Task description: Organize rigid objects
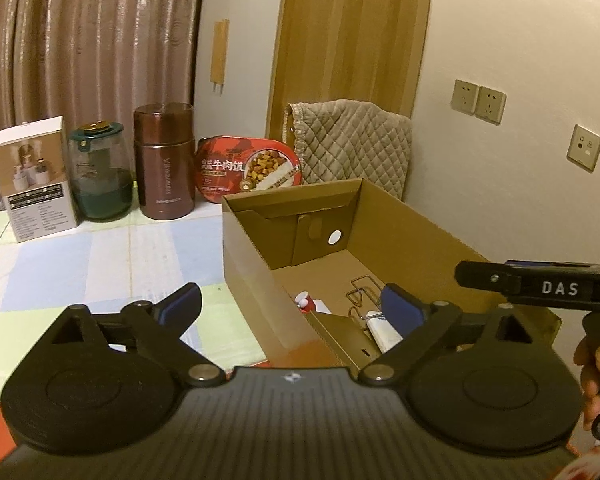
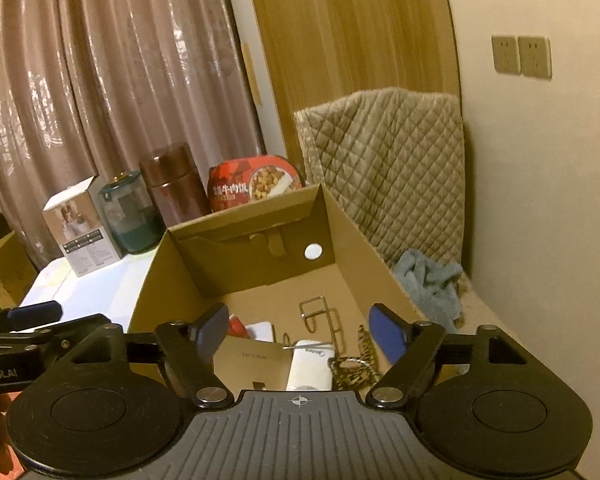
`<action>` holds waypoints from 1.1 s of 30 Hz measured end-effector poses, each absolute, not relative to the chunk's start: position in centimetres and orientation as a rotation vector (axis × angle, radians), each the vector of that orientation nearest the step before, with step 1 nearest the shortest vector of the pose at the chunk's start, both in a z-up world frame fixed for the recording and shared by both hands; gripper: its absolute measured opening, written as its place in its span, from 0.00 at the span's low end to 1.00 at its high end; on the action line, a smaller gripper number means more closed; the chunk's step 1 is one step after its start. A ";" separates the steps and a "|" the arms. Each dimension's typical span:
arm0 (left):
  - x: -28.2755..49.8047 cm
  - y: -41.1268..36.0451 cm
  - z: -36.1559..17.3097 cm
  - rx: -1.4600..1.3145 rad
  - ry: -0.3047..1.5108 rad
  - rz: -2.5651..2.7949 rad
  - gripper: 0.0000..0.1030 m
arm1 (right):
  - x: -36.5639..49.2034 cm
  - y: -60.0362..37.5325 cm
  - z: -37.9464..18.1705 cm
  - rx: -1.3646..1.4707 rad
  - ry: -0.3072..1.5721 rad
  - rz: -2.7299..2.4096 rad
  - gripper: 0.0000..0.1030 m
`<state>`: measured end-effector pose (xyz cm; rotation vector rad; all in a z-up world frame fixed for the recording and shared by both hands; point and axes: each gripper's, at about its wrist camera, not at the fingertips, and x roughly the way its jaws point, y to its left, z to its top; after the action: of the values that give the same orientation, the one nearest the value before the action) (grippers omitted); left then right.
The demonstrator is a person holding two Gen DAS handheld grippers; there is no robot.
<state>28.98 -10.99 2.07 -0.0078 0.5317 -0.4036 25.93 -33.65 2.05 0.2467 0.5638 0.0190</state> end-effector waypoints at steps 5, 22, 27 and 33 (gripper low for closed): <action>26.7 -10.2 2.4 -0.055 0.524 -0.393 0.99 | 23.5 -34.2 2.6 0.227 0.535 0.003 0.78; 15.7 -8.5 3.8 -0.146 0.669 -0.267 0.98 | 13.5 -36.3 4.4 0.256 0.620 0.023 0.85; 12.1 -9.3 4.5 -0.097 0.683 -0.237 0.98 | 10.5 -36.0 5.4 0.251 0.644 0.055 0.86; 8.9 -9.9 5.7 -0.060 0.682 -0.208 0.98 | 8.0 -35.2 6.6 0.206 0.649 0.078 0.86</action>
<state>8.85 -9.94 5.71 -0.0597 0.6819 -0.2083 8.00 -35.23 6.57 0.2062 0.6493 0.0780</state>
